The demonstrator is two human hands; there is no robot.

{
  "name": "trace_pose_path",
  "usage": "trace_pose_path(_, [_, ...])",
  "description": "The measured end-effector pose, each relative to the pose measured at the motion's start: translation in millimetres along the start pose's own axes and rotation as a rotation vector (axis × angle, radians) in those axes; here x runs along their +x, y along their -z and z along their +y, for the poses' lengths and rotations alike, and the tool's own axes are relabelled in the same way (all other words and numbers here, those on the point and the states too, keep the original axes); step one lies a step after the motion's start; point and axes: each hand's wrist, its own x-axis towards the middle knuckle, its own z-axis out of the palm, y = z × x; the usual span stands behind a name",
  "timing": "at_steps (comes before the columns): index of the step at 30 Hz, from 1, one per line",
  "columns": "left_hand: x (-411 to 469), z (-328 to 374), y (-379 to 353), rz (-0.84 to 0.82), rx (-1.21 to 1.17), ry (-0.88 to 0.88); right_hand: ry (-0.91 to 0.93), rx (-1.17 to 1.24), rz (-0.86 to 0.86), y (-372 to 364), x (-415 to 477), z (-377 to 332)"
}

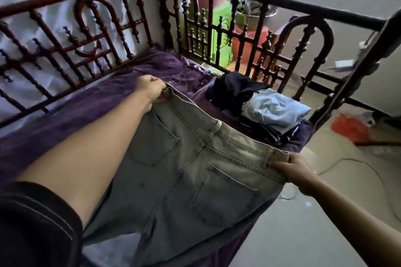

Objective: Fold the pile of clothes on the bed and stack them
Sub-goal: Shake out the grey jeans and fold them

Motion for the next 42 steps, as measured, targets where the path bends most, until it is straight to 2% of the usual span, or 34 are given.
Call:
trace_pose_path(5, [48.4,-23.8,-77.5,-0.091,0.006,0.081,-0.066,-0.101,0.153,9.0,88.0,39.4])
trace_pose_path(8, [75.4,-54.1,-120.3,-0.074,0.053,0.177,-0.166,-0.190,0.167,-0.1,146.7,69.4])
trace_pose_path(14, [133.2,-136.1,-178.9,-0.042,0.075,0.389,-0.313,-0.342,0.017,-27.3,246.2,113.4])
trace_pose_path(18, [145.2,-167.7,-185.2,-0.036,0.052,0.476,-0.255,-0.665,-0.141,-34.2,276.8,118.4])
trace_pose_path(21, [132.0,-187.3,-156.9,0.062,0.117,0.517,-0.081,-0.916,-0.156,-41.3,284.0,107.1])
trace_pose_path(25, [81.4,-219.6,-97.5,0.131,0.224,0.648,0.097,-1.006,-0.295,-83.6,281.6,80.0])
trace_pose_path(29, [-5.7,-265.2,-30.9,0.137,0.416,0.743,0.209,-1.082,-0.506,-152.9,262.5,52.1])
trace_pose_path(33, [-97.9,-322.6,33.1,0.202,0.475,0.861,0.335,-1.146,-0.688,-222.1,229.4,34.2])
trace_pose_path(38, [-182.2,-397.3,114.6,0.304,0.446,0.972,0.470,-1.313,-0.810,-304.7,174.8,33.3])
trace_pose_path(42, [-214.3,-443.4,179.2,0.391,0.503,0.985,0.581,-1.463,-0.903,-378.9,132.0,43.5])
